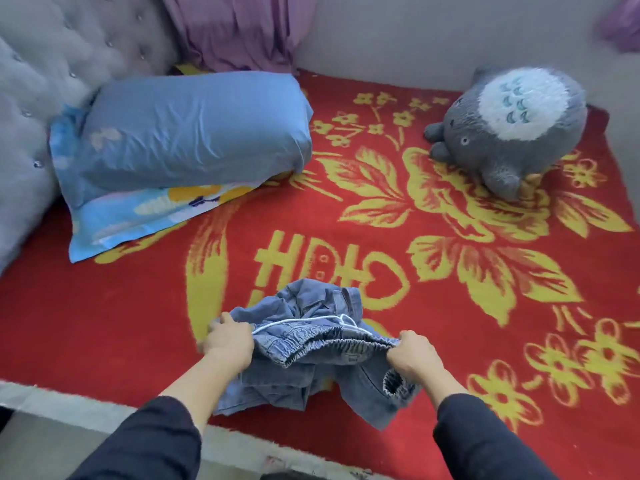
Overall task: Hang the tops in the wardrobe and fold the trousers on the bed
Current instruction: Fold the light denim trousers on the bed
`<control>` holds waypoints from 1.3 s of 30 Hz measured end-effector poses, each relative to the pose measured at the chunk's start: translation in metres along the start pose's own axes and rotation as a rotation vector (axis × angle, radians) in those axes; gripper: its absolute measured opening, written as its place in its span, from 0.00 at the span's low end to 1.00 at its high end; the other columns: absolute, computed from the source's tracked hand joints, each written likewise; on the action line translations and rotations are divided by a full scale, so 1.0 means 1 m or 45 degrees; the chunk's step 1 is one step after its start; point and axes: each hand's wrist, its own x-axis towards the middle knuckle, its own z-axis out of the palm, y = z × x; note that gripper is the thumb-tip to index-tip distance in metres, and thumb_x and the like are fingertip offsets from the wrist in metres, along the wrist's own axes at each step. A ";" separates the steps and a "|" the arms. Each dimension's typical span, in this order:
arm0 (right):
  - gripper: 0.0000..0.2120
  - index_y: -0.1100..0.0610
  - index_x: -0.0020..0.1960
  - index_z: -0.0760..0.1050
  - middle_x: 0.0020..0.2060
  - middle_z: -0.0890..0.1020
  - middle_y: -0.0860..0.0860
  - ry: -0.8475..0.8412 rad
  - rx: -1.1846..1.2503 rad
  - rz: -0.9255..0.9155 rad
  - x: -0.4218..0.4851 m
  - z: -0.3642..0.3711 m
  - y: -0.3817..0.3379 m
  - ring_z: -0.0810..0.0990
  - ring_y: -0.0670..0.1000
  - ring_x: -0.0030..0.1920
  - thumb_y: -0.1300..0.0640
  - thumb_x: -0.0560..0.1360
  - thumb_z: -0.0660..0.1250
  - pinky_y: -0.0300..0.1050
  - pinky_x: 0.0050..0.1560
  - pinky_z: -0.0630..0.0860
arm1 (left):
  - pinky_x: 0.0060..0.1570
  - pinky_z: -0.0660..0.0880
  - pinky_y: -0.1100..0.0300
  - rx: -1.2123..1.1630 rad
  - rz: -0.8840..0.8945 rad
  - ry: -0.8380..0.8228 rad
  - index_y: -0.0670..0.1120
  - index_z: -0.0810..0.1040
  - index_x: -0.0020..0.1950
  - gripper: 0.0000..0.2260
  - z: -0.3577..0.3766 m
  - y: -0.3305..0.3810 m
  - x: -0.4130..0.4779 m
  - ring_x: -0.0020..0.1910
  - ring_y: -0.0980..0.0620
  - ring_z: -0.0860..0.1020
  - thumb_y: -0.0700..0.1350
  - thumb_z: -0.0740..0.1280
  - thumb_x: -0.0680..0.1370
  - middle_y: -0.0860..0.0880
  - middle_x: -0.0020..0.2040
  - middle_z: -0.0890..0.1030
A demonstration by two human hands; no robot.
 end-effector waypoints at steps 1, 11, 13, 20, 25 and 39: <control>0.16 0.58 0.56 0.73 0.59 0.77 0.60 0.049 0.026 0.064 0.000 -0.014 -0.002 0.76 0.63 0.59 0.59 0.70 0.57 0.48 0.54 0.74 | 0.51 0.75 0.53 -0.077 0.016 -0.038 0.51 0.69 0.67 0.19 -0.008 0.009 0.004 0.62 0.44 0.73 0.39 0.60 0.77 0.45 0.65 0.73; 0.12 0.61 0.58 0.77 0.44 0.82 0.60 0.038 2.011 -0.066 0.045 -0.237 -0.066 0.81 0.60 0.43 0.63 0.79 0.59 0.52 0.28 0.80 | 0.46 0.75 0.56 -1.736 0.659 0.415 0.54 0.74 0.60 0.12 -0.242 0.122 0.016 0.48 0.47 0.77 0.46 0.55 0.82 0.50 0.51 0.77; 0.18 0.61 0.66 0.73 0.43 0.84 0.58 0.244 2.143 -0.360 0.055 -0.302 -0.082 0.81 0.63 0.50 0.63 0.77 0.58 0.50 0.30 0.80 | 0.55 0.71 0.64 -1.606 0.936 0.778 0.48 0.75 0.64 0.14 -0.319 0.129 0.020 0.59 0.49 0.76 0.43 0.56 0.81 0.48 0.56 0.79; 0.17 0.60 0.62 0.68 0.52 0.76 0.49 1.598 1.736 -0.892 -0.029 -0.422 -0.086 0.76 0.47 0.51 0.57 0.75 0.57 0.35 0.51 0.73 | 0.56 0.75 0.59 -1.608 1.606 1.163 0.45 0.76 0.63 0.20 -0.462 0.139 -0.037 0.52 0.56 0.79 0.29 0.60 0.76 0.51 0.53 0.81; 0.09 0.62 0.55 0.70 0.49 0.77 0.55 1.793 1.227 -0.765 -0.002 -0.358 -0.040 0.70 0.41 0.43 0.63 0.75 0.61 0.30 0.41 0.65 | 0.62 0.71 0.59 -1.387 1.543 1.105 0.51 0.76 0.62 0.18 -0.394 0.128 -0.012 0.57 0.63 0.77 0.40 0.62 0.74 0.54 0.58 0.79; 0.21 0.49 0.54 0.73 0.47 0.77 0.47 0.472 -0.329 -0.299 0.059 -0.017 0.083 0.74 0.55 0.54 0.62 0.62 0.67 0.52 0.49 0.66 | 0.39 0.70 0.55 -1.815 0.186 -0.272 0.45 0.80 0.55 0.17 0.023 0.109 0.100 0.31 0.49 0.74 0.31 0.56 0.76 0.43 0.38 0.78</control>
